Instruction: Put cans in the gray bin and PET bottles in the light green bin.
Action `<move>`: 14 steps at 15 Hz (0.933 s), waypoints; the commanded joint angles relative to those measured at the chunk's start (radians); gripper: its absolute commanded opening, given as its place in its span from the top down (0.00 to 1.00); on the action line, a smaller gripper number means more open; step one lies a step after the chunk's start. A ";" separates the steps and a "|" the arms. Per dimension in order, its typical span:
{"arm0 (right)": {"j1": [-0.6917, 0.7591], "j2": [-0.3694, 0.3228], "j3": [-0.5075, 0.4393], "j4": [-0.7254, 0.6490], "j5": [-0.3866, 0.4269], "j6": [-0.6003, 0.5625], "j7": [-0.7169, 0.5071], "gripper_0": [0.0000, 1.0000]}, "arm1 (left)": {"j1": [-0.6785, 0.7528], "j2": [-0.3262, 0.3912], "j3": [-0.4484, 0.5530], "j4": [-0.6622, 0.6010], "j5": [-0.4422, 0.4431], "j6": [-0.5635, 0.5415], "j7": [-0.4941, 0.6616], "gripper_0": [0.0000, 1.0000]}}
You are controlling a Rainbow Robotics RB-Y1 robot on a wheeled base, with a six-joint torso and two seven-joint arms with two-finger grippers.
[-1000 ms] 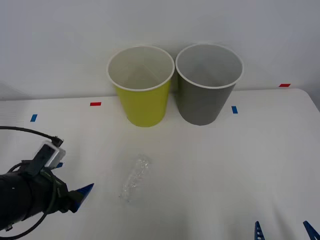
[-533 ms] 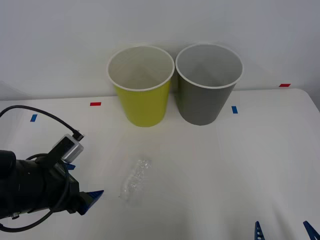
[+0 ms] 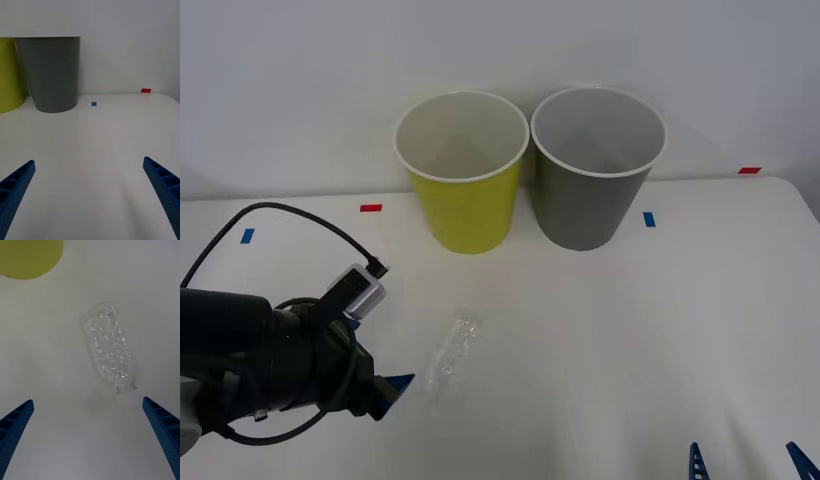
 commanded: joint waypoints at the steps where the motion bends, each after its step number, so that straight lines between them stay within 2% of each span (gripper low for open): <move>1: 0.000 0.000 0.000 0.000 0.000 0.000 0.000 0.00 | -0.050 -0.022 -0.043 0.033 0.009 0.008 0.043 0.00; 3: 0.000 0.000 0.000 0.000 0.000 0.000 0.000 0.00 | -0.081 -0.051 -0.051 0.035 0.043 0.065 0.133 0.00; 6: 0.000 0.000 0.000 0.000 0.000 0.000 0.000 0.00 | -0.153 -0.070 -0.085 0.035 0.043 0.145 0.173 0.00; 11: 0.000 0.000 0.000 0.000 0.000 0.000 0.000 0.00 | -0.346 -0.060 -0.313 0.050 -0.028 0.169 0.434 0.00; 14: 0.000 0.000 0.000 0.000 0.000 0.000 0.000 0.00 | -0.398 -0.106 -0.347 0.124 -0.032 0.169 0.451 0.00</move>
